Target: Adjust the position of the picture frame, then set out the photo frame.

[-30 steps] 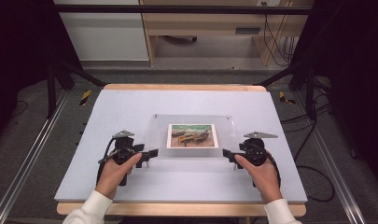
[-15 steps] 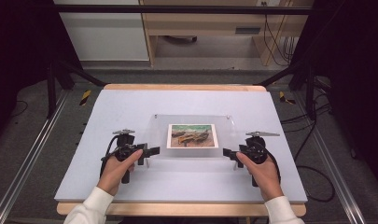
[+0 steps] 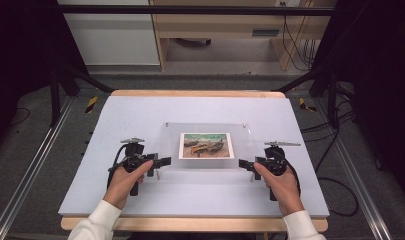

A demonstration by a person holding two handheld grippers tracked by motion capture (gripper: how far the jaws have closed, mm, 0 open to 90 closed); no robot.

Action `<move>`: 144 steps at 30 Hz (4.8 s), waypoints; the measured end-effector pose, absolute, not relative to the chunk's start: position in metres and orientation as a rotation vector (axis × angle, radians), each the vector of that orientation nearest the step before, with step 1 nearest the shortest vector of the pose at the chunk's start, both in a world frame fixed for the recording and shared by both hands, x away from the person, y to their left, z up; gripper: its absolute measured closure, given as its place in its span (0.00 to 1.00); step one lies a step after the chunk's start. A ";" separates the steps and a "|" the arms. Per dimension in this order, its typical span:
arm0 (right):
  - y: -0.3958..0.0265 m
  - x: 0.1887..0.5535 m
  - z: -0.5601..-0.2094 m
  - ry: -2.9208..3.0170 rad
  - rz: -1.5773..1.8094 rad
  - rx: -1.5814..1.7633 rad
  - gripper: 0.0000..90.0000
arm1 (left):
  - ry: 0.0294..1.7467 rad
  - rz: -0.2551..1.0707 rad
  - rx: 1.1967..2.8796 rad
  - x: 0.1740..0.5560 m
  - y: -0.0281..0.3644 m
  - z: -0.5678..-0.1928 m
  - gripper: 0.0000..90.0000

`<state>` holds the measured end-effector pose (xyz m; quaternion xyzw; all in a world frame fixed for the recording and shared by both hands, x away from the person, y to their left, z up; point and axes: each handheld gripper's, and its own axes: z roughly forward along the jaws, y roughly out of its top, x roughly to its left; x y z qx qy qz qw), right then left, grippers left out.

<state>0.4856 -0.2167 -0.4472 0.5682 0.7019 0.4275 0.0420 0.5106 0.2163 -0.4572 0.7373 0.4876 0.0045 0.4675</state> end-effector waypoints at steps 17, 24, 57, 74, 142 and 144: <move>-0.217 0.484 -0.450 2.117 1.333 1.712 0.22 | 1.201 0.027 1.817 0.509 0.217 -0.455 0.27; -0.217 0.479 -0.449 2.111 1.329 1.667 0.23 | 1.188 0.071 1.816 0.502 0.217 -0.452 0.31; -0.215 0.482 -0.443 2.071 1.284 1.511 0.28 | 1.150 0.238 1.841 0.505 0.206 -0.444 0.33; -0.217 0.459 -0.439 2.035 1.257 1.441 0.40 | 1.132 0.328 1.818 0.480 0.206 -0.441 0.42; -0.220 0.406 -0.441 1.948 1.197 1.415 0.74 | 1.146 0.398 1.836 0.432 0.211 -0.438 0.67; -0.220 0.405 -0.442 1.947 1.197 1.417 0.74 | 1.146 0.399 1.835 0.431 0.211 -0.438 0.67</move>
